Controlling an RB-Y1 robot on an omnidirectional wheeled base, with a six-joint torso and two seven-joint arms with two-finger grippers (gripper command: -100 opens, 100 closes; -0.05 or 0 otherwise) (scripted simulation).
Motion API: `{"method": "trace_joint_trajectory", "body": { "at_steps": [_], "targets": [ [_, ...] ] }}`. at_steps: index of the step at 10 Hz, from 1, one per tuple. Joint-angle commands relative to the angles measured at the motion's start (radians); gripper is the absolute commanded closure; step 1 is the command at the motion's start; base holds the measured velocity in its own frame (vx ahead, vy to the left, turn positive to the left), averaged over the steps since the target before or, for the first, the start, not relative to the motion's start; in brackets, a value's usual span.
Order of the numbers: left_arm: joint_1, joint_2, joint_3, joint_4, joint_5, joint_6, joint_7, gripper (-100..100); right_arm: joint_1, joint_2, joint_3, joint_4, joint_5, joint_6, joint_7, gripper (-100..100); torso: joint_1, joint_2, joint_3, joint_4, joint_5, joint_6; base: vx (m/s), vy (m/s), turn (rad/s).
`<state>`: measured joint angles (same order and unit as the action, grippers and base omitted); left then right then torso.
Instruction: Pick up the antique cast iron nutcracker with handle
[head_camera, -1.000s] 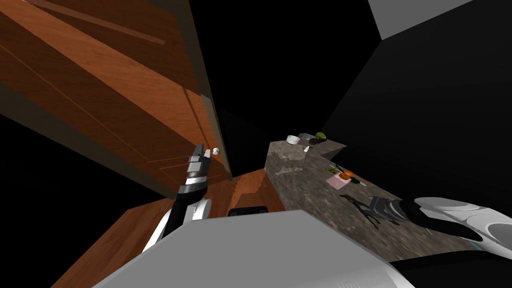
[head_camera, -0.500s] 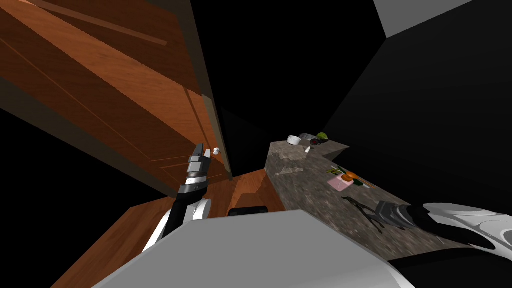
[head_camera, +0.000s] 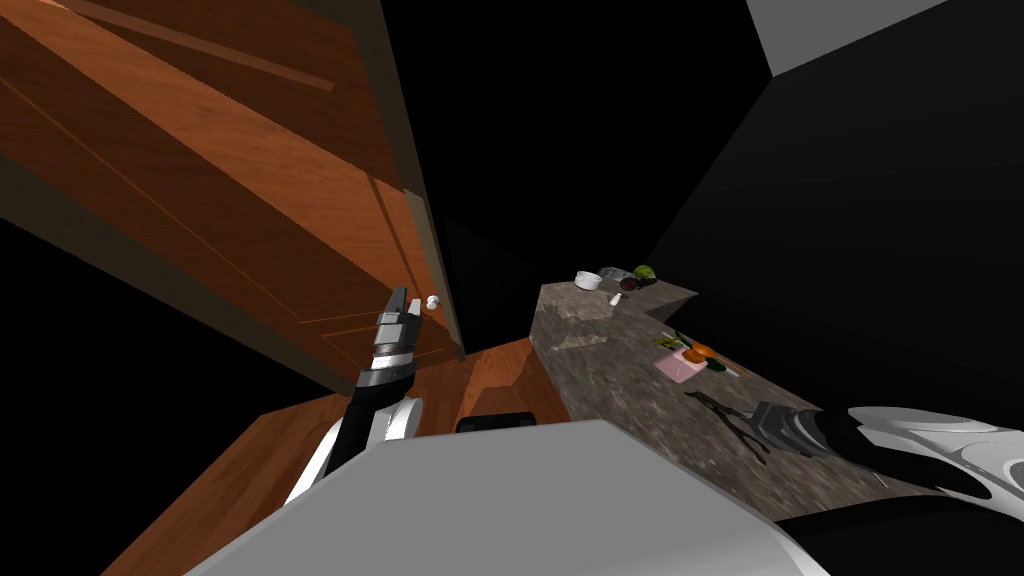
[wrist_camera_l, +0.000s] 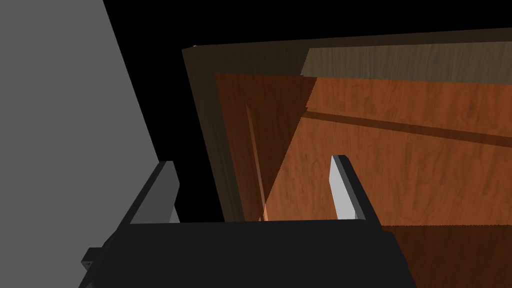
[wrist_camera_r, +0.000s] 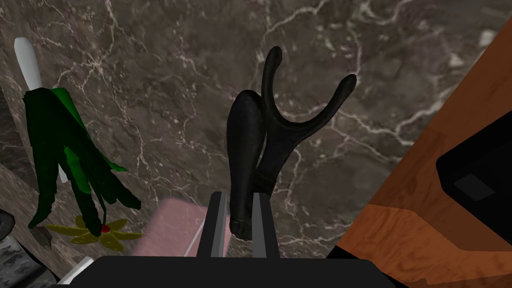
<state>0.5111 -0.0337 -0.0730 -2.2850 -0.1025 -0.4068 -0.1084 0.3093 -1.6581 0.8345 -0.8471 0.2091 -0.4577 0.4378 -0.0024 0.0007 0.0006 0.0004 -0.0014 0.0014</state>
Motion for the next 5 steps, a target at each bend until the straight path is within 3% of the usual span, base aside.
{"method": "trace_joint_trajectory", "body": {
  "at_steps": [1, 2, 3, 4, 5],
  "targets": [
    [0.000, 0.000, 0.000, 0.000, 0.000, 0.000, 0.000, 0, 0.000, 0.000, 0.000, 0.000, 0.000, 0.000, 0.000, 100, 0.000, 0.000, 0.000, 0.000, 0.000, 0.000, 0.000, 0.000, 0.000],
    [0.000, 0.000, 0.000, 0.000, 0.000, 0.000, 0.000, 0, 0.000, 0.000, 0.000, 0.000, 0.000, 0.000, 0.000, 100, 0.000, 0.000, 0.000, 0.000, 0.000, 0.000, 0.000, 0.000, 0.000],
    [0.000, 0.000, 0.000, 0.000, 0.000, 0.000, 0.000, 0, 0.000, 0.000, 0.000, 0.000, 0.000, 0.000, 0.000, 0, 0.000, 0.000, 0.000, 0.000, 0.000, 0.000, 0.000, 0.000, 0.000],
    [0.000, 0.000, 0.000, 0.000, 0.000, 0.000, 0.000, 0, -0.032, 0.020, -0.042, 0.025, 0.050, -0.030, -0.034, 100, 0.000, 0.000, 0.000, 0.000, 0.000, 0.000, -0.012, 0.008, -0.075],
    [0.000, 0.000, 0.000, 0.000, 0.000, 0.000, 0.000, 0, -0.032, 0.020, -0.042, 0.025, 0.088, -0.030, -0.034, 100, 0.000, 0.000, 0.000, 0.000, 0.000, -0.001, -0.011, 0.012, -0.025]
  ]
}}
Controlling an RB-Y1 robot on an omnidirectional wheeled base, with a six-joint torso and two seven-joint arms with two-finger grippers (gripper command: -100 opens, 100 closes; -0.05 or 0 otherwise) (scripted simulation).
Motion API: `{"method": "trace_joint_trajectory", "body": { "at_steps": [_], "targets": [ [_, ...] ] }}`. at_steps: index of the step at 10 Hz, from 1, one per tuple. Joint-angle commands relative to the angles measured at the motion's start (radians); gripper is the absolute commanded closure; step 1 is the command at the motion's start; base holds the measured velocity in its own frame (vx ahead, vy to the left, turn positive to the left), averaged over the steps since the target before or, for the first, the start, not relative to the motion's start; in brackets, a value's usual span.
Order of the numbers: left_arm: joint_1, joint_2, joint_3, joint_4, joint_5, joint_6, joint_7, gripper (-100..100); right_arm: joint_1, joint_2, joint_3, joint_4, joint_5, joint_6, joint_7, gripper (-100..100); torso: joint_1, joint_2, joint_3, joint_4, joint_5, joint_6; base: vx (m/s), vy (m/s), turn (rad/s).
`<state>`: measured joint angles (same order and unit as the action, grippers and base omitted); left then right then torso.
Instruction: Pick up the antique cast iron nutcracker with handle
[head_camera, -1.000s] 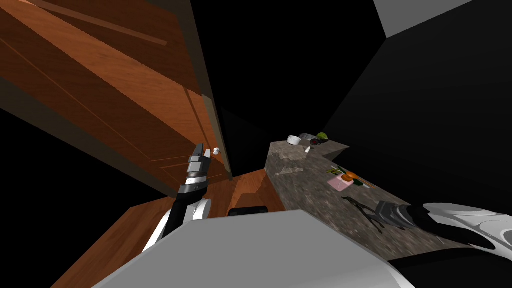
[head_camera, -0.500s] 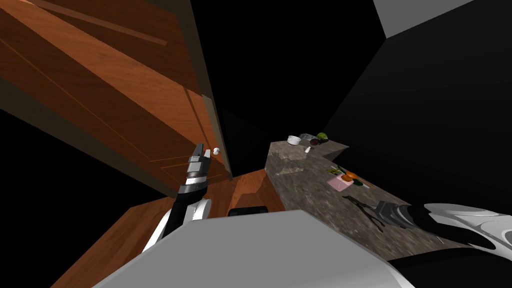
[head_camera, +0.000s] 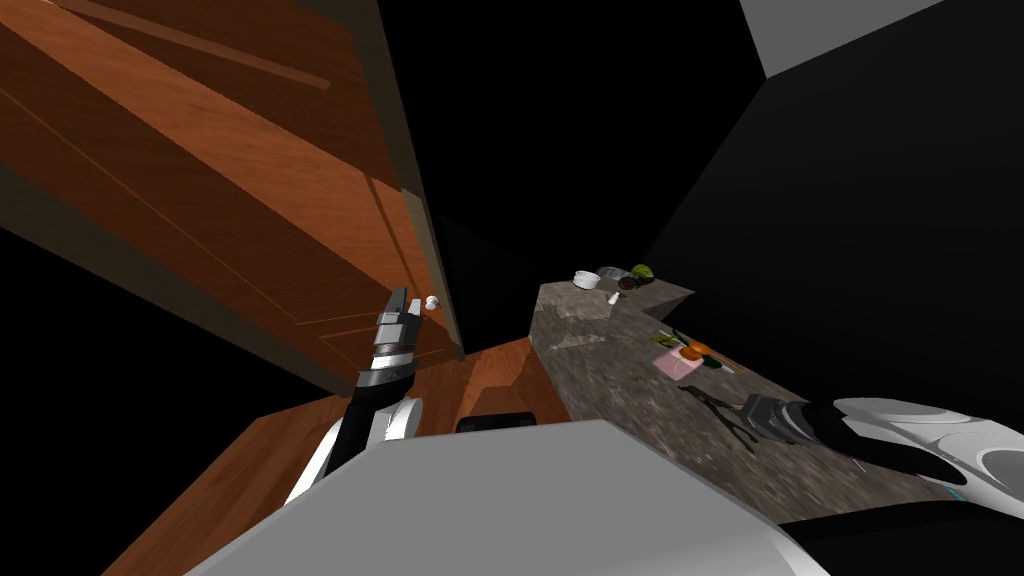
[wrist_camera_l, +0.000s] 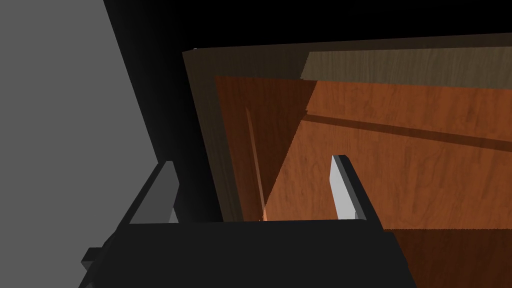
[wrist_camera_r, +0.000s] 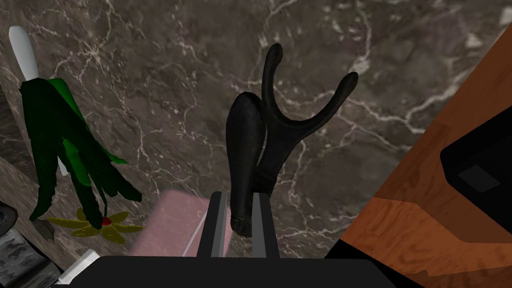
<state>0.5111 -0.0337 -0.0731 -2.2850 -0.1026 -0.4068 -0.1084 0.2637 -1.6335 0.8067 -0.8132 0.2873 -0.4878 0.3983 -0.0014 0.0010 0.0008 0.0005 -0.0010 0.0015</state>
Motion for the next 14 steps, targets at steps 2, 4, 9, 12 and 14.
{"method": "trace_joint_trajectory", "body": {
  "at_steps": [2, 4, 9, 12, 14],
  "targets": [
    [0.000, 0.000, 0.000, 0.000, 0.000, 0.000, 0.000, 0, -0.019, 0.017, -0.057, 0.019, 0.078, -0.031, -0.027, 100, 0.000, 0.000, 0.000, 0.000, 0.000, 0.000, -0.013, 0.014, -0.063],
    [0.000, 0.000, 0.000, 0.000, 0.000, 0.000, 0.000, 0, -0.052, 0.039, -0.100, 0.047, 0.137, -0.062, -0.060, 100, 0.000, 0.000, 0.000, 0.000, 0.000, 0.000, -0.007, 0.006, -0.033],
    [0.000, 0.000, 0.000, 0.000, 0.000, 0.000, 0.000, 0, -0.085, 0.060, -0.143, 0.074, 0.268, -0.092, -0.093, 100, 0.000, 0.000, 0.000, 0.000, 0.001, 0.000, -0.007, 0.006, -0.030],
    [0.000, 0.000, 0.000, 0.000, 0.000, 0.000, 0.000, 0, -0.117, 0.082, -0.186, 0.102, 0.358, -0.123, -0.125, 100, 0.001, 0.000, 0.000, 0.000, 0.001, 0.000, -0.007, 0.008, -0.031],
    [0.000, 0.000, 0.000, 0.000, 0.000, 0.000, 0.000, 0, -0.150, 0.103, -0.229, 0.130, 0.419, -0.154, -0.158, 100, 0.001, 0.000, 0.000, 0.000, 0.001, 0.000, -0.006, 0.004, -0.035]
  ]
}}
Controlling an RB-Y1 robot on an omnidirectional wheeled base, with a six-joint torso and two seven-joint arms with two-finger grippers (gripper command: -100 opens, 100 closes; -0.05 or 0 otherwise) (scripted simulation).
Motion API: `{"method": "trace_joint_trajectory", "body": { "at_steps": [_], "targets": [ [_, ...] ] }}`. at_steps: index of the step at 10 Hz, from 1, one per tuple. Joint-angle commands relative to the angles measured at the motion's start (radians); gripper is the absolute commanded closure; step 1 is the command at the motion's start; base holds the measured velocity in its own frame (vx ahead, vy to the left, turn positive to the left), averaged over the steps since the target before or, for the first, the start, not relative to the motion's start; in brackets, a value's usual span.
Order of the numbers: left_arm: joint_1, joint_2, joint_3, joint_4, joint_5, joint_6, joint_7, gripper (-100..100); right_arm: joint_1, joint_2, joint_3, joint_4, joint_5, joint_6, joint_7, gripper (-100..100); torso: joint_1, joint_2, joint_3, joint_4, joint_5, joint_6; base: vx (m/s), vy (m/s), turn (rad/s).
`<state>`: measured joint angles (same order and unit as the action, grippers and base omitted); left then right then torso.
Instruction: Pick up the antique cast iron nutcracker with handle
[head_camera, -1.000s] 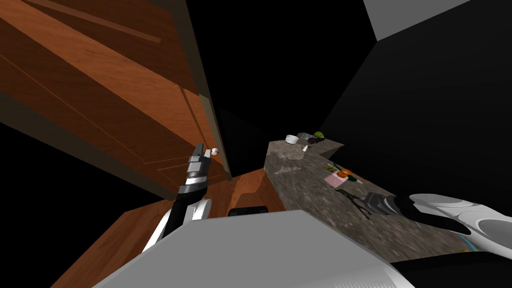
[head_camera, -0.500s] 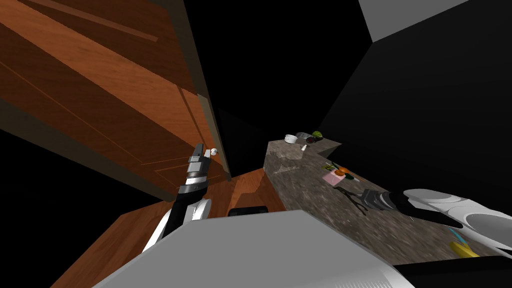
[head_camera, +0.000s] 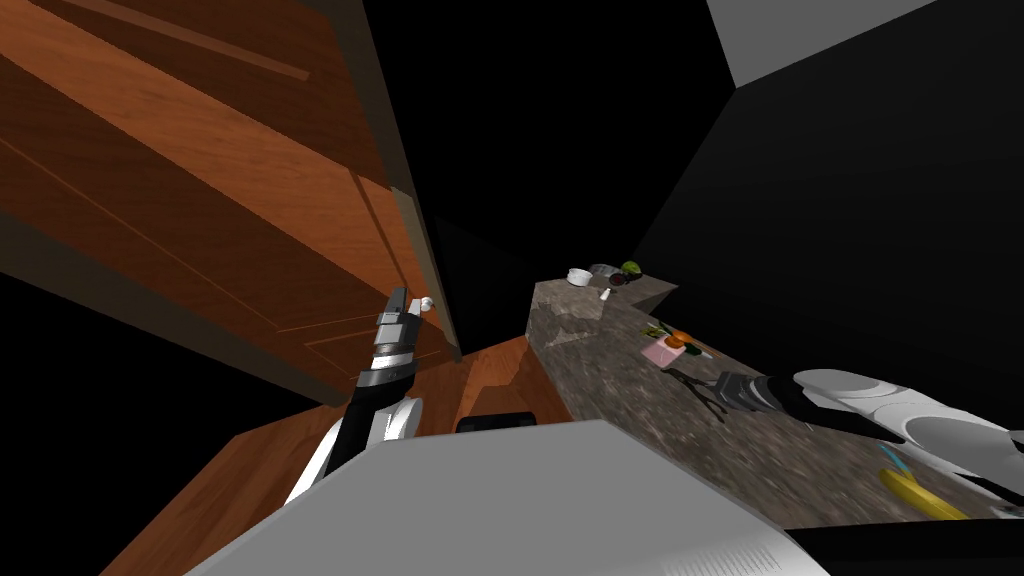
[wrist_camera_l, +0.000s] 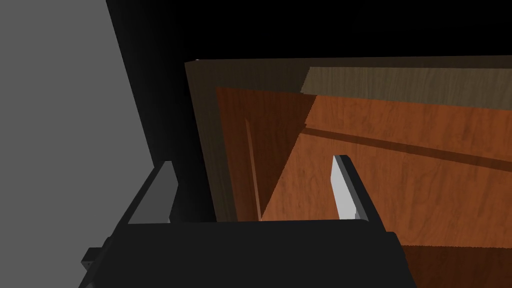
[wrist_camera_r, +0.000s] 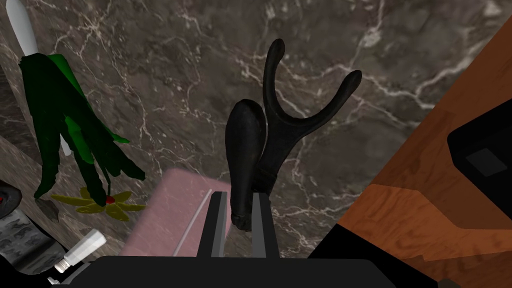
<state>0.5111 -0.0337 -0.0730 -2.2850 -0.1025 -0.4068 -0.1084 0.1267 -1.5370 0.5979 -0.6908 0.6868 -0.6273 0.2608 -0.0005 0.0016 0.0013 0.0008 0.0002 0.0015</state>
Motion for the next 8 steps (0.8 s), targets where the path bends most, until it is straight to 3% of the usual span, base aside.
{"method": "trace_joint_trajectory", "body": {
  "at_steps": [1, 2, 3, 5, 6, 8],
  "targets": [
    [0.000, 0.000, 0.000, 0.000, 0.000, 0.000, 0.000, 0, -0.013, 0.007, -0.020, 0.007, 0.050, -0.015, -0.021, 100, 0.000, 0.000, 0.000, 0.000, 0.000, 0.000, -0.011, 0.010, -0.037],
    [0.000, 0.000, 0.000, 0.000, 0.000, 0.000, 0.000, 0, -0.013, 0.007, -0.020, 0.007, 0.081, -0.015, -0.021, 100, 0.000, 0.000, 0.000, 0.000, 0.000, 0.000, -0.004, 0.005, -0.001],
    [0.000, 0.000, 0.000, 0.000, 0.000, 0.000, 0.000, 0, -0.045, 0.028, -0.063, 0.035, 0.112, -0.045, -0.053, 100, 0.000, 0.000, 0.000, 0.000, 0.000, 0.000, -0.009, 0.008, -0.077],
    [0.000, 0.000, 0.000, 0.000, 0.000, 0.000, 0.000, 0, -0.045, 0.028, -0.063, 0.035, 0.179, -0.045, -0.053, 100, 0.000, 0.000, 0.000, 0.000, 0.000, 0.000, -0.007, 0.007, -0.018],
    [0.000, 0.000, 0.000, 0.000, 0.000, 0.000, 0.000, 0, -0.078, 0.050, -0.106, 0.063, 0.212, -0.076, -0.086, 100, 0.000, 0.000, 0.000, 0.000, 0.000, 0.000, -0.009, 0.007, -0.067],
    [0.000, 0.000, 0.000, 0.000, 0.000, 0.000, 0.000, 0, -0.078, 0.050, -0.106, 0.063, 0.274, -0.076, -0.086, 100, 0.001, 0.000, 0.000, 0.000, 0.000, 0.000, -0.007, 0.008, -0.017]
  ]
}}
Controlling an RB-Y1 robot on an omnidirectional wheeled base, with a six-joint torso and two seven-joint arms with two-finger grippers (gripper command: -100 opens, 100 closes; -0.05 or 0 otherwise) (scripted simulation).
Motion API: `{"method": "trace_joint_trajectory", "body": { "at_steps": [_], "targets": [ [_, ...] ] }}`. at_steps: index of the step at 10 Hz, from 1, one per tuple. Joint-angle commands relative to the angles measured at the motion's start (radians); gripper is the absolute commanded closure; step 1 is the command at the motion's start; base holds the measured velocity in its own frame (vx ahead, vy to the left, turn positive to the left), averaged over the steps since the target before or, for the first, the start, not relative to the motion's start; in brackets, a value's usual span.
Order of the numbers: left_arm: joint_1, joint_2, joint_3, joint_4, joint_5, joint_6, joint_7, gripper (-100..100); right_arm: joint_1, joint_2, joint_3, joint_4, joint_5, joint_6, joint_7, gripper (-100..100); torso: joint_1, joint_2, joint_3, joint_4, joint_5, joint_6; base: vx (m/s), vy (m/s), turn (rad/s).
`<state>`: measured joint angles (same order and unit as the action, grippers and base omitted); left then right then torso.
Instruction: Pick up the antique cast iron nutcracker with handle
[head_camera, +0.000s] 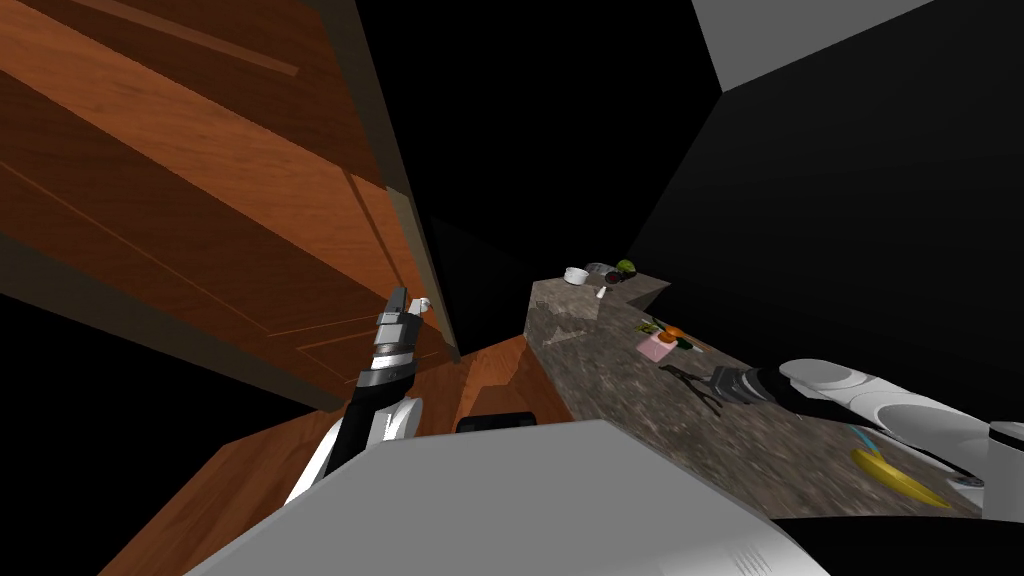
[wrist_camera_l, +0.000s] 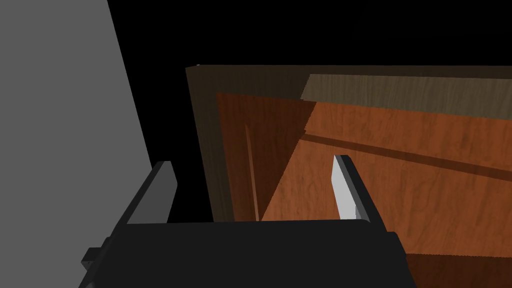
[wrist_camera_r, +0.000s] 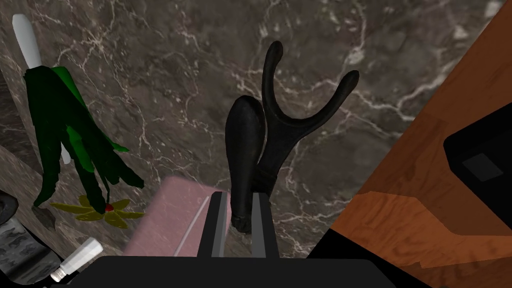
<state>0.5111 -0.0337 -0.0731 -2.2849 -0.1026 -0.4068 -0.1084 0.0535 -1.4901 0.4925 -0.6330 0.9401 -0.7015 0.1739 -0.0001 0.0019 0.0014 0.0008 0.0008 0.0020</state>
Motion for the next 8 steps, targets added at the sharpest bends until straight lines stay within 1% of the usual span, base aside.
{"method": "trace_joint_trajectory", "body": {
  "at_steps": [1, 3, 4, 5, 7, 8],
  "targets": [
    [0.000, 0.000, 0.000, 0.000, 0.000, 0.000, 0.000, 0, -0.037, 0.024, -0.044, 0.033, 0.050, -0.033, -0.032, 100, 0.000, 0.000, 0.000, 0.000, 0.000, 0.000, -0.012, 0.007, -0.066],
    [0.000, 0.000, 0.000, 0.000, 0.000, 0.000, 0.000, 0, -0.037, 0.024, -0.044, 0.033, 0.108, -0.033, -0.032, 100, 0.000, 0.000, 0.000, 0.000, 0.000, 0.000, -0.009, 0.008, -0.021],
    [0.000, 0.000, 0.000, 0.000, 0.000, 0.000, 0.000, 0, -0.037, 0.024, -0.044, 0.033, 0.116, -0.033, -0.032, 100, 0.000, 0.000, 0.000, 0.000, 0.000, 0.000, 0.000, 0.000, 0.000],
    [0.000, 0.000, 0.000, 0.000, 0.000, 0.000, 0.000, 0, -0.070, 0.046, -0.087, 0.061, 0.155, -0.064, -0.065, 100, 0.000, 0.000, 0.000, 0.000, 0.000, 0.000, -0.010, 0.005, -0.081],
    [0.000, 0.000, 0.000, 0.000, 0.000, 0.000, 0.000, 0, -0.070, 0.046, -0.087, 0.061, 0.211, -0.064, -0.065, 100, 0.001, 0.000, 0.000, 0.000, 0.000, 0.000, -0.007, 0.007, -0.014],
    [0.000, 0.000, 0.000, 0.000, 0.000, 0.000, 0.000, 0, -0.058, 0.041, -0.087, 0.050, 0.190, -0.061, -0.066, 100, 0.000, 0.000, 0.000, 0.000, 0.000, 0.000, 0.000, 0.000, 0.000]
  ]
}}
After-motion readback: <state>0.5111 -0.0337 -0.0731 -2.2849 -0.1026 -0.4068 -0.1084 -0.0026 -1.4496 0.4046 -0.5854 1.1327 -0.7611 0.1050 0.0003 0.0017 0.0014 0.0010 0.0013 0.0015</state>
